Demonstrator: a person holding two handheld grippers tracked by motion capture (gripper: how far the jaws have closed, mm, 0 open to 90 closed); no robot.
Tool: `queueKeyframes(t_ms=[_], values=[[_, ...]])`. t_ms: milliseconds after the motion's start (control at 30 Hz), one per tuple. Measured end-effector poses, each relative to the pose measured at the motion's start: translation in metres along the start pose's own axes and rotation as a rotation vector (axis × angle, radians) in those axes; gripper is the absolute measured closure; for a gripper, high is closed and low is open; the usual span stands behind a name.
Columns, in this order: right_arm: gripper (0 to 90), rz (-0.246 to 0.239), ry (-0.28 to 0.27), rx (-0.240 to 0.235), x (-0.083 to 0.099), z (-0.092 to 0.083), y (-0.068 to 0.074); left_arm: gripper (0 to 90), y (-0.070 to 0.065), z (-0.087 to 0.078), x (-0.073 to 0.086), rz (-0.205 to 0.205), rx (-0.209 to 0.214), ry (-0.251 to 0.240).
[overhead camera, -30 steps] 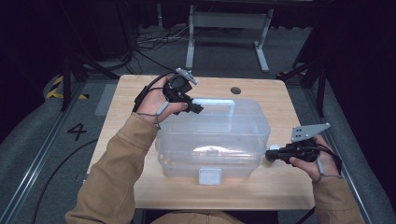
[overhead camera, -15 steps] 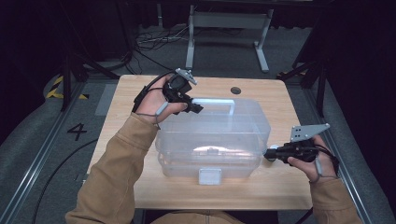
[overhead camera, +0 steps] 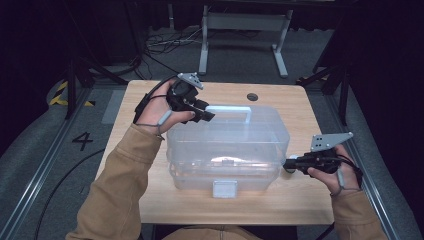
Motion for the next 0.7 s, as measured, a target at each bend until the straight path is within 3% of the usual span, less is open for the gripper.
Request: queueKeyframes(t_ms=[333,700], values=[[90.0,-0.009,-0.038,0.021,-0.006,-0.002,-0.003,59.4,-0.009,-0.033,0.005,-0.027,-0.007,-0.081],[90.0,-0.005,-0.101,0.04,-0.017,-0.006,-0.007,62.7,-0.02,-0.056,0.015,-0.037,-0.021,-0.105]])
Point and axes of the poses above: each handheld gripper's, and its own axes: z roughly forward along the jaws, x roughly out of its underside, y roughly to its left, the point moved 1 cm from there along z, roughly forward along the jaws, and after that the axes turned 5 degrees about z, right-handed, at the moved point
